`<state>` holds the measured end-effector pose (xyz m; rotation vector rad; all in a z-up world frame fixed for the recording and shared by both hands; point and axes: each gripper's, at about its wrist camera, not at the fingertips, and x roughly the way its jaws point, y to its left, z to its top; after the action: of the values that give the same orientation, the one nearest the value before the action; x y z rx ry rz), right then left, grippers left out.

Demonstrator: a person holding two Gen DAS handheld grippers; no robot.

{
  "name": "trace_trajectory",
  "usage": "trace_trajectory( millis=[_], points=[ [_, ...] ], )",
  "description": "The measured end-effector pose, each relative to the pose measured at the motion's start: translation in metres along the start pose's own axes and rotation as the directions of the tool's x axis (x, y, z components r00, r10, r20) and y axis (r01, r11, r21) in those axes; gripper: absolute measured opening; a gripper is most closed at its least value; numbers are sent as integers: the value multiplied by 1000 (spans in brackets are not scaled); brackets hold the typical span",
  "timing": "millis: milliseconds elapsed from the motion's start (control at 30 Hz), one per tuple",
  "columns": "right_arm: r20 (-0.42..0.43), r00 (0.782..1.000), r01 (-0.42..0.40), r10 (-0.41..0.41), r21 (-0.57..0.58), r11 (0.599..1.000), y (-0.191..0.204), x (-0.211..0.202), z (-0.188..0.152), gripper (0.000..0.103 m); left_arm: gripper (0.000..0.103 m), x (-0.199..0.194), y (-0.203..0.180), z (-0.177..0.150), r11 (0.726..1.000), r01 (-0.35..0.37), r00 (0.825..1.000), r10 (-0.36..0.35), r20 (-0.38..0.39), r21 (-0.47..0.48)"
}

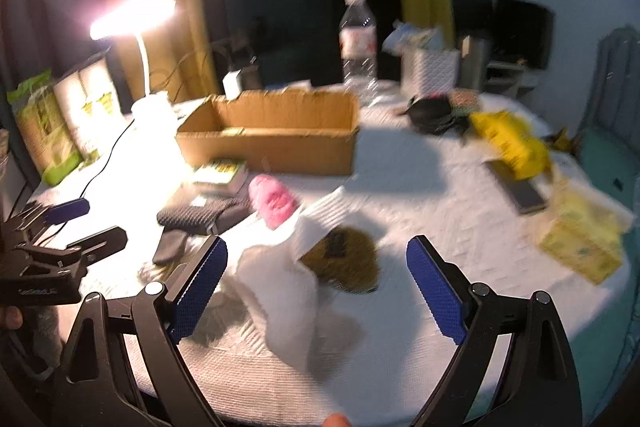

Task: Organize soft objects
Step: 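Grasp the white paper towel with the right gripper while the left grasps the cotton swab bag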

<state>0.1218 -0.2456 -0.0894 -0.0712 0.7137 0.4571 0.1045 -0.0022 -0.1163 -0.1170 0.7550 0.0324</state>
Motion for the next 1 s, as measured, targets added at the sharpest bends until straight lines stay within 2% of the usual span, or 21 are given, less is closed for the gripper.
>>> trace_trajectory(
  millis=[67, 133, 300, 367, 433, 533, 633, 700, 733, 767, 800, 867, 1000],
  points=[
    [-18, 999, -40, 40, -7, 999, 4, 11, -2, 90, 102, 9, 0, -3, 1000, 4, 1000, -4, -26, -2],
    [-50, 995, -91, 91, -8, 996, 9, 23, -4, 80, 102, 15, -3, -7, 1000, 14, 999, -13, -48, 4],
    [-117, 983, -146, 142, -23, 989, 20, 50, -10, 79, 102, 27, -10, -17, 999, 37, 994, -35, -104, 13],
    [-138, 979, -155, 151, -19, 988, 19, 59, -14, 71, 102, 31, -13, -20, 999, 43, 991, -41, -127, 17],
    [-153, 974, -169, 166, -7, 986, 17, 66, -17, 40, 102, 38, -16, -22, 999, 50, 988, -46, -150, 20],
    [-150, 972, -183, 181, 3, 983, 12, 68, -17, 14, 102, 47, -19, -21, 998, 61, 984, -56, -169, 25],
    [-121, 976, -184, 182, -8, 983, 8, 59, -17, 7, 100, 54, -23, -20, 997, 73, 981, -65, -181, 37],
    [-98, 978, -184, 181, -14, 983, 4, 51, -15, 5, 77, 57, -24, -21, 994, 105, 974, -98, -202, 24],
    [-85, 980, -183, 181, -18, 983, 3, 47, -14, 5, 74, 59, -23, -22, 992, 126, 970, -120, -213, 10],
    [-75, 981, -180, 178, -21, 984, 2, 42, -13, 4, 67, 58, -25, -22, 992, 123, 972, -118, -205, 13],
    [-66, 983, -176, 174, -23, 984, 1, 39, -11, 4, 55, 57, -24, -22, 989, 150, 968, -146, -202, 4],
    [-40, 985, -168, 167, -22, 986, -3, 29, -8, 4, 52, 53, -21, -22, 985, 171, 964, -173, -202, -25],
    [20, 988, -150, 150, -27, 988, -9, 6, 3, 3, 49, 36, -20, -20, 981, 190, 966, -192, -171, -30]
  ],
)
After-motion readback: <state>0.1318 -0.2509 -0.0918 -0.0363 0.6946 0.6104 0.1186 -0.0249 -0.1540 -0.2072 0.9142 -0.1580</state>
